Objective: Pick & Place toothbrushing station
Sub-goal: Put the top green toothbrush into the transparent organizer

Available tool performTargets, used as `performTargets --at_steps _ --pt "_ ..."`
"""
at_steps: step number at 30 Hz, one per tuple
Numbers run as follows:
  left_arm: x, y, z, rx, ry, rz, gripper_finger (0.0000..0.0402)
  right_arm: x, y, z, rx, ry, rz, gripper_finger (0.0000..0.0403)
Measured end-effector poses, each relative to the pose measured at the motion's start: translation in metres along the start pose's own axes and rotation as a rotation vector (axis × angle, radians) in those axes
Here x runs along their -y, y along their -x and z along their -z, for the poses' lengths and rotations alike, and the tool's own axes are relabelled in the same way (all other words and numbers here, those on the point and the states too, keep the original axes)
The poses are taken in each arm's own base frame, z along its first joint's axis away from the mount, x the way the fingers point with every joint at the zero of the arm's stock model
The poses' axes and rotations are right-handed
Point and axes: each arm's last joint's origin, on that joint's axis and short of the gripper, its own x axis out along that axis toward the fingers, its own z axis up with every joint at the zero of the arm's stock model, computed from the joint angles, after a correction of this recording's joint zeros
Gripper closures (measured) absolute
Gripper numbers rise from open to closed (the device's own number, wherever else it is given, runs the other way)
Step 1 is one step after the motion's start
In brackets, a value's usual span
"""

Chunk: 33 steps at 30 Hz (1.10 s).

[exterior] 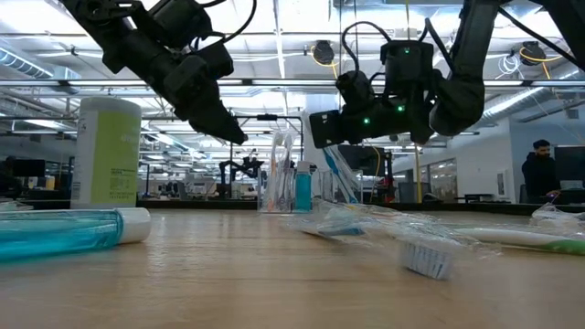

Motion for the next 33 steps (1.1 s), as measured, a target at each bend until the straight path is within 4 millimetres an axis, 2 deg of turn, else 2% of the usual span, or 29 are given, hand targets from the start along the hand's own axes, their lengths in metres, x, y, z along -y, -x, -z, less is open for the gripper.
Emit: performTargets --at_steps 7,13,17,26,30,33 --pt "0.0 0.0 0.0 -0.003 0.003 0.0 0.0238 -0.008 0.006 -0.002 -0.007 0.044 0.008 0.0392" --pt "0.0 0.0 0.002 -0.015 0.009 0.0 0.0238 -0.021 0.024 -0.009 -0.086 0.169 0.193 0.0383" --pt "0.0 0.0 0.002 -0.015 0.01 0.0 0.0238 -0.03 0.035 -0.012 -0.12 0.241 0.245 0.0383" --pt "0.0 0.0 0.001 -0.014 0.031 0.0 0.0238 -0.036 0.045 -0.014 -0.175 0.244 0.348 0.0376" --pt "0.0 0.0 0.001 -0.014 0.031 0.0 0.0238 -0.037 0.049 -0.011 -0.221 0.271 0.398 0.0357" --pt "0.0 0.0 0.001 -0.014 0.036 -0.001 0.0238 -0.042 0.052 -0.008 -0.219 0.222 0.383 0.0336"
